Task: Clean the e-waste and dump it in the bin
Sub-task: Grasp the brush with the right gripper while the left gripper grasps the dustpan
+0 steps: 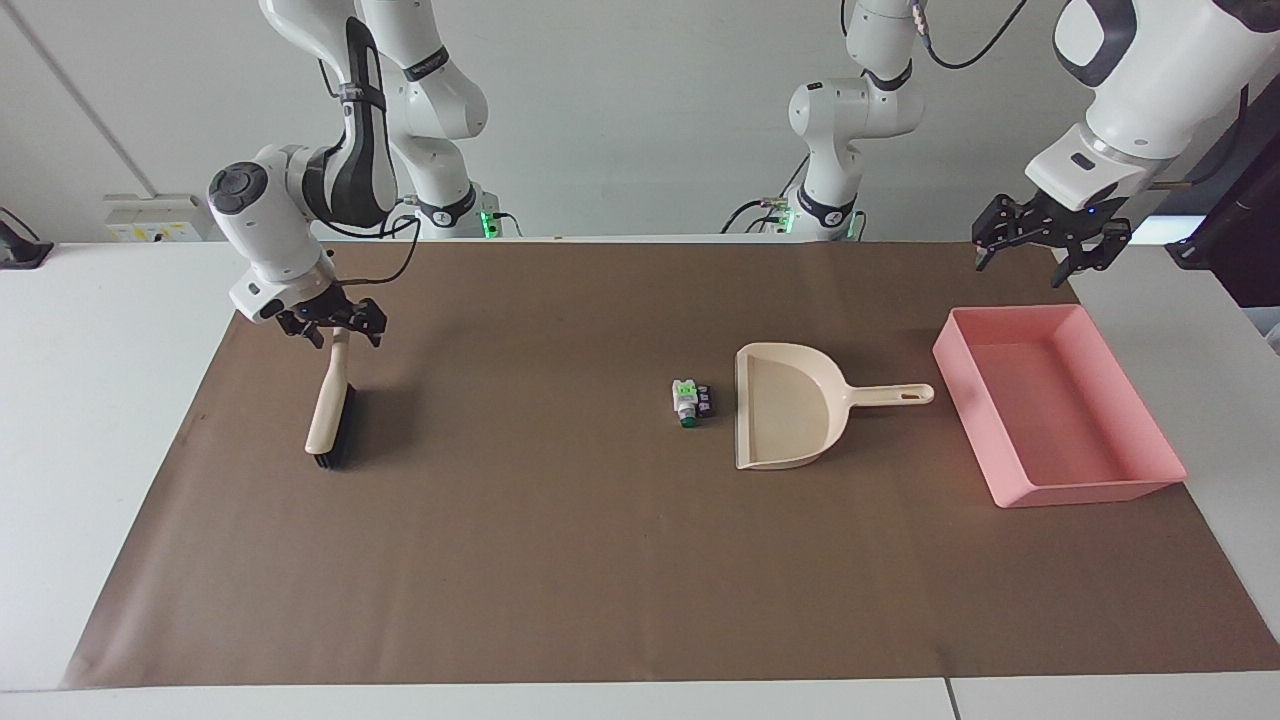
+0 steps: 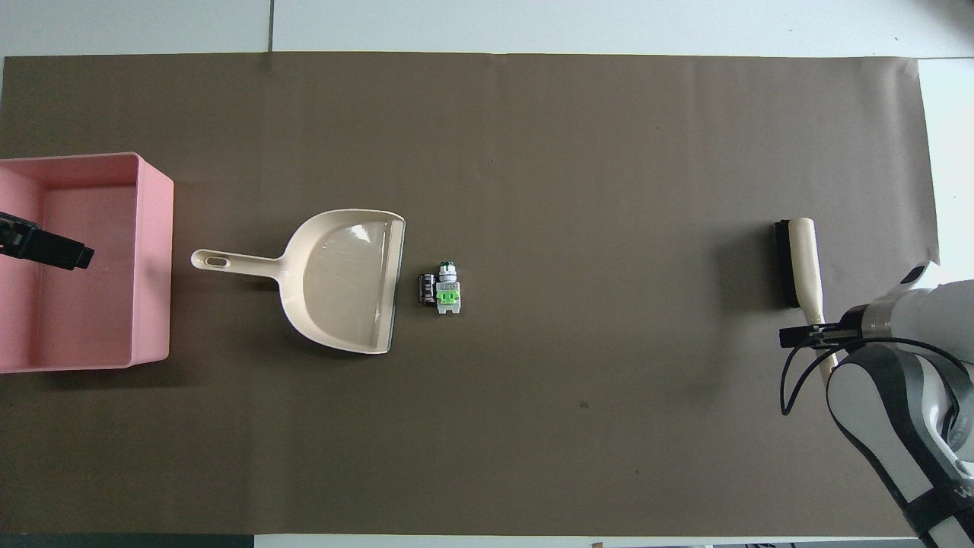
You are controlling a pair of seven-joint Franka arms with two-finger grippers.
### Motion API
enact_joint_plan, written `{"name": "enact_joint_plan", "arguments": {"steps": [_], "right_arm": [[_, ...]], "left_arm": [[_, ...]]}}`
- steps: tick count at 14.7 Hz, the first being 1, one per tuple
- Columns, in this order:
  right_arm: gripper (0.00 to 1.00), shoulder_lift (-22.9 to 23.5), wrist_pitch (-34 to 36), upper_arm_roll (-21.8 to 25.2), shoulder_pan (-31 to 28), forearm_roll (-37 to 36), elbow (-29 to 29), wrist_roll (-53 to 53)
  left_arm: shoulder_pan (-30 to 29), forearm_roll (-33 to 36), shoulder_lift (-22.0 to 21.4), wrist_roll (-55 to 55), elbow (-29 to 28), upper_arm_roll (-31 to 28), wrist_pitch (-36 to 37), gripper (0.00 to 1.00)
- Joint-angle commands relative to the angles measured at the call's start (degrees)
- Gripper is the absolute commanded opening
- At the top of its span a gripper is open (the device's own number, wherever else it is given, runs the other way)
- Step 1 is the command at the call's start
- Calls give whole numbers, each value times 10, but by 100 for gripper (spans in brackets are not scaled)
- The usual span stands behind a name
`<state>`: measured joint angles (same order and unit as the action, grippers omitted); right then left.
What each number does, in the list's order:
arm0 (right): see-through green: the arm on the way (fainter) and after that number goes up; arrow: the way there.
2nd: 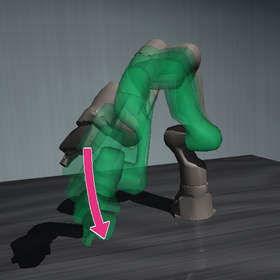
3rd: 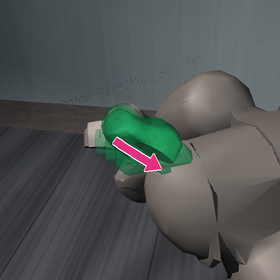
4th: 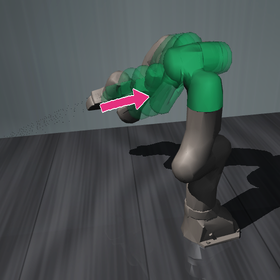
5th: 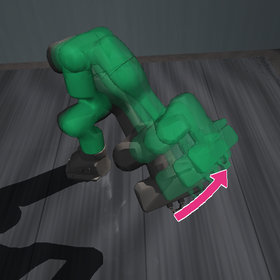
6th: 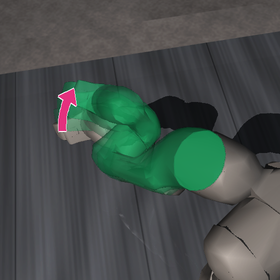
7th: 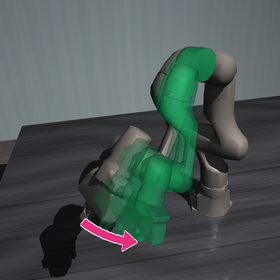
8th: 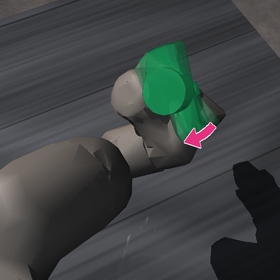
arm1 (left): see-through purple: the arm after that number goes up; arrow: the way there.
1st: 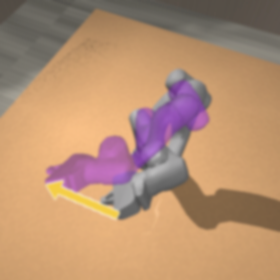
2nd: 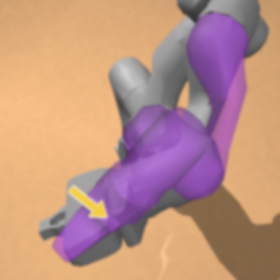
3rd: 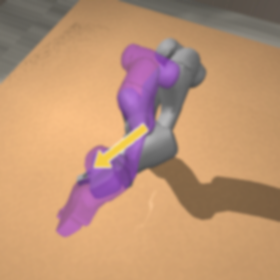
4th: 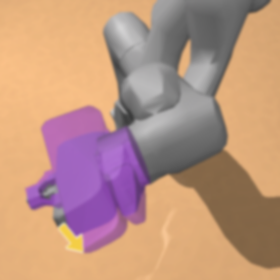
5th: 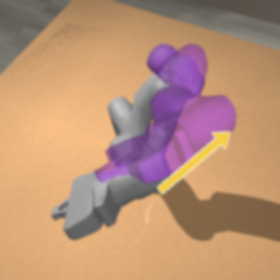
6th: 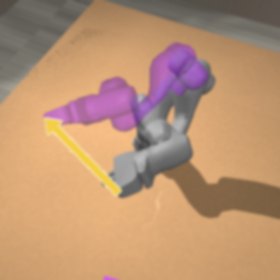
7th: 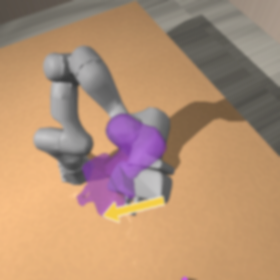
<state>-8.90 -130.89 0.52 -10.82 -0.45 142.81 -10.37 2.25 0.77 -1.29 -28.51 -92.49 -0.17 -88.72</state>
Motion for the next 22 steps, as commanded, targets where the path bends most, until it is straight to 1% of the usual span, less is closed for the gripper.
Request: {"name": "enact_joint_plan", "arguments": {"steps": [1,3,4,5,6,7,8,9,10,11,14,16,19,20,22], "right_arm": [[96,0,-11,-4,-14,12,5,-14],[92,0,-9,-3,-15,13,5,-12],[88,0,-8,-3,-14,13,5,-12],[81,0,-8,-3,-15,13,5,-12],[71,0,-7,-3,-14,13,5,-12],[59,0,-7,-3,-14,13,4,-12],[45,1,-5,-4,-14,13,3,-12],[26,2,-4,-4,-14,13,0,-12],[5,4,-4,-4,-13,14,-2,-8],[0,5,-4,-4,-13,19,-5,4],[0,8,7,-4,-10,21,-17,8],[0,8,43,-7,-5,21,-45,9],[0,6,127,-10,40,21,-114,33],[0,8,138,-12,61,20,-134,55],[0,19,140,-13,107,9,-154,76]], "left_arm": [[27,10,-5,-159,-39,-6,-56,97],[36,10,-5,-259,-70,-7,-93,98],[42,11,-3,-281,-83,-6,-110,98],[51,11,3,-296,-101,-6,-130,98],[63,12,8,-309,-116,-7,-151,98],[72,13,15,-317,-125,-7,-165,98],[81,33,19,-323,-136,-6,-170,97],[91,65,22,-333,-150,-6,-183,97],[100,77,23,-348,-173,-6,-208,97],[109,81,23,-350,-194,-6,-232,97],[144,139,32,-343,-261,-6,-290,97],[148,149,41,-342,-283,-6,-323,97],[149,177,53,-340,-305,-6,-361,96],[149,181,61,-339,-307,-7,-371,96],[156,191,93,-318,-306,-7,-397,96]]}}
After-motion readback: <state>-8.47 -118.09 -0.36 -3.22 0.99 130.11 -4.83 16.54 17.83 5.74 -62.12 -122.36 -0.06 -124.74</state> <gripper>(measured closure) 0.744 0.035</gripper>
